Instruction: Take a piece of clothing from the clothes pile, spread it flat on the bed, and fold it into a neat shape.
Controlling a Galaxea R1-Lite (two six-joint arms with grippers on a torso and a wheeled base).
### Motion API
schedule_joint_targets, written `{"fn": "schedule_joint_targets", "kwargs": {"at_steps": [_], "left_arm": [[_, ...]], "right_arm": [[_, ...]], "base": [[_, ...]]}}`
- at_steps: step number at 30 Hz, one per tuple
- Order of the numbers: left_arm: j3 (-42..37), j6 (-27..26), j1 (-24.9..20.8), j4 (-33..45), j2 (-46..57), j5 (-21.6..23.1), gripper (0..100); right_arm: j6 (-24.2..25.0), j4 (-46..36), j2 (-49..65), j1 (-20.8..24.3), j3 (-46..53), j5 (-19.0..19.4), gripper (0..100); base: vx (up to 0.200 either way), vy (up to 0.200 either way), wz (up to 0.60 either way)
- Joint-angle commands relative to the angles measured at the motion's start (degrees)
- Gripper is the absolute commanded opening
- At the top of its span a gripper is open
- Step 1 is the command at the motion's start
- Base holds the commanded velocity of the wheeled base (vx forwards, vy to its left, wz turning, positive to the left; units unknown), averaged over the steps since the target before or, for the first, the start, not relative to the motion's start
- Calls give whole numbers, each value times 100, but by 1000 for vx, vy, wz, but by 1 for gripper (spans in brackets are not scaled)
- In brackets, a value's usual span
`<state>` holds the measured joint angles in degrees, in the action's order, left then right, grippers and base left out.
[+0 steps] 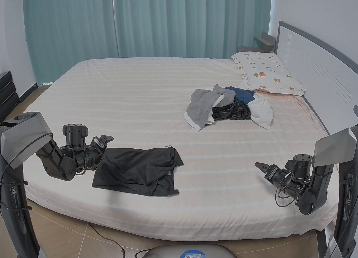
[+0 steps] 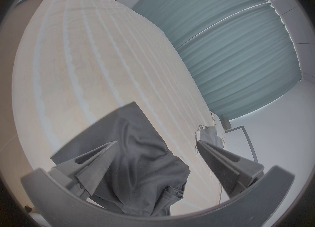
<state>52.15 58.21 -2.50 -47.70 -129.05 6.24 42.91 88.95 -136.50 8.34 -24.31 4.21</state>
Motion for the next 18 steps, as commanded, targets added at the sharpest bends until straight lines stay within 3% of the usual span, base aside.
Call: {"fn": "schedule_joint_targets", "kwargs": {"at_steps": [1,18], "left_arm": [[58,6,57,7,-24,9,100],[67,6,48,15,-68,44,100]], "right_arm": [[-2,43,203,115,31,1,100],[-37,43,229,300,49,-60,100]], "base": [[0,200,0],[0,200,0]]}}
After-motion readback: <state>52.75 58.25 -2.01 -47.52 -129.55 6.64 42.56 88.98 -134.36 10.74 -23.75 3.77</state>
